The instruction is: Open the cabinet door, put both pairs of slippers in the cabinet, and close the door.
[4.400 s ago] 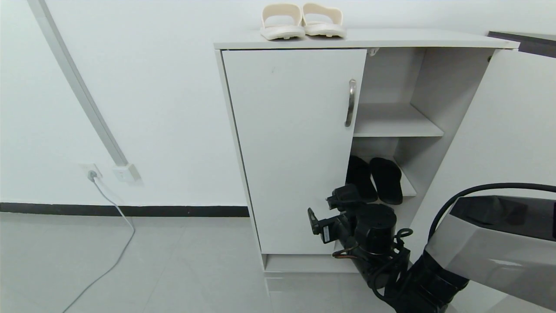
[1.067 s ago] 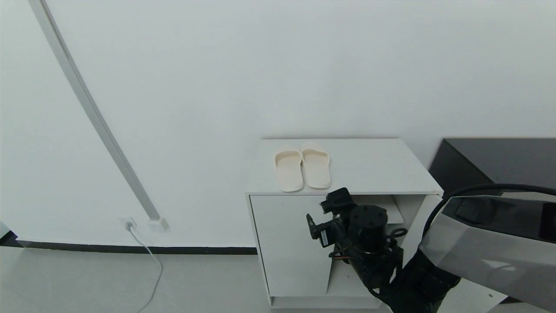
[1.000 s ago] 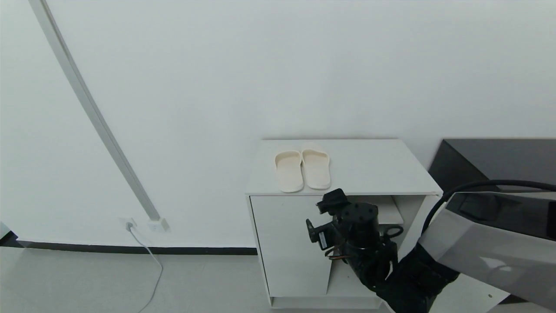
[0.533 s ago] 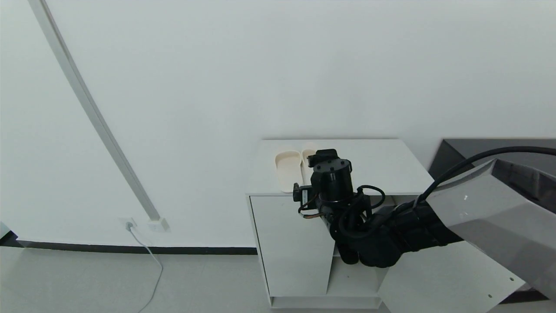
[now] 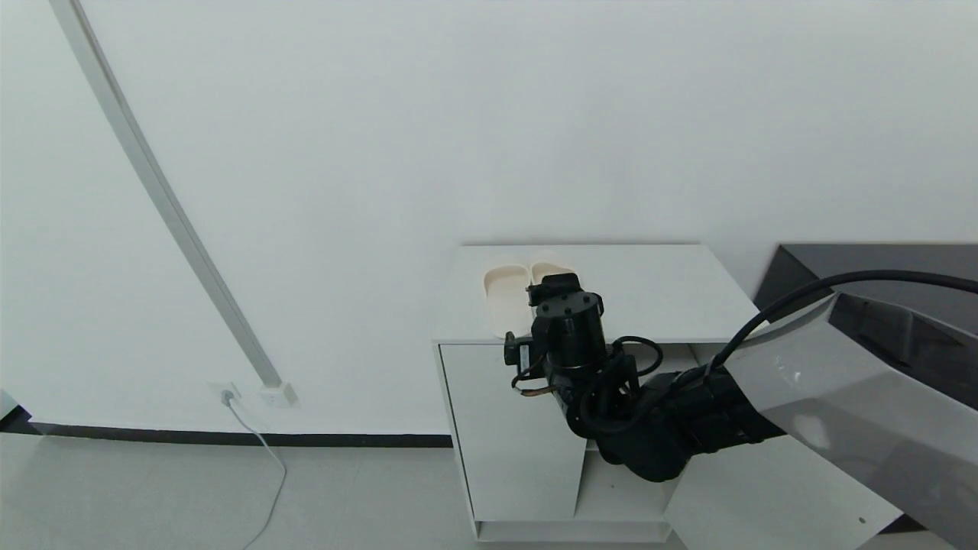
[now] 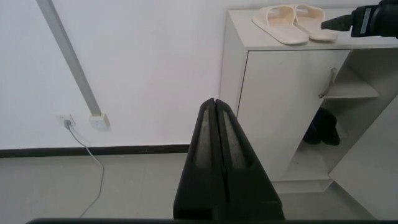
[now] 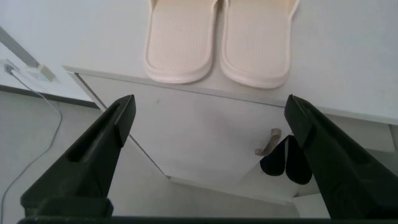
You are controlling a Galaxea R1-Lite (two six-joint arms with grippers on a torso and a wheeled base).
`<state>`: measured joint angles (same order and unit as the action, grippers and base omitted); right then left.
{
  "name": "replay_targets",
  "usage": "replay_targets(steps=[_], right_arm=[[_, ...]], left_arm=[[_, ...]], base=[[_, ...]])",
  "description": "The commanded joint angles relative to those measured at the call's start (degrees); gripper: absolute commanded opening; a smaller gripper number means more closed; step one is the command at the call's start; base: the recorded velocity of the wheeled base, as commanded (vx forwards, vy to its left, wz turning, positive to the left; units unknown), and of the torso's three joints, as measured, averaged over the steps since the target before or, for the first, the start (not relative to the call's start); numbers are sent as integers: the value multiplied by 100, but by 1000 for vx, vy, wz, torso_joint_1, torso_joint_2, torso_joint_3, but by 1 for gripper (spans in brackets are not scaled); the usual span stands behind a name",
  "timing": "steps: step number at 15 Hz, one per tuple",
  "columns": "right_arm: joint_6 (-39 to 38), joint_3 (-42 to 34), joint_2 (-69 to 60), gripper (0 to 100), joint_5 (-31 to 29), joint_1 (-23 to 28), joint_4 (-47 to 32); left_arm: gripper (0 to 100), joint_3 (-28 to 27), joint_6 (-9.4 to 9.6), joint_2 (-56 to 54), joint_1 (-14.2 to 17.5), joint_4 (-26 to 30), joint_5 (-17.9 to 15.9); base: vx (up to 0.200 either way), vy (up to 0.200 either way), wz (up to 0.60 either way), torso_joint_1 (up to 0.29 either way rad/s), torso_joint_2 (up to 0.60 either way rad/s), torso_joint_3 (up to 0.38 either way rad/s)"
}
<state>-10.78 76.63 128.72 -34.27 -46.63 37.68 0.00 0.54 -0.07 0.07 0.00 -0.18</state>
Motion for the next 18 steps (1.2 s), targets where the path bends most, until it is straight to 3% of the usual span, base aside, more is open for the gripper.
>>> replay_targets(steps=[1,10,18], right_arm=[[5,1,74,100,-1,-13,55],[5,1,250,100,-45,-13,90],[-3,555,900,100,-36,40,275]], left_arm=[[0,0,-1,7,1,0,1],[0,0,-10,7,1,0,9],[0,0,-27,7,1,0,18]], base=[[200,0,0,2,2,2],[200,0,0,2,-2,3],[0,0,0,0,0,0]])
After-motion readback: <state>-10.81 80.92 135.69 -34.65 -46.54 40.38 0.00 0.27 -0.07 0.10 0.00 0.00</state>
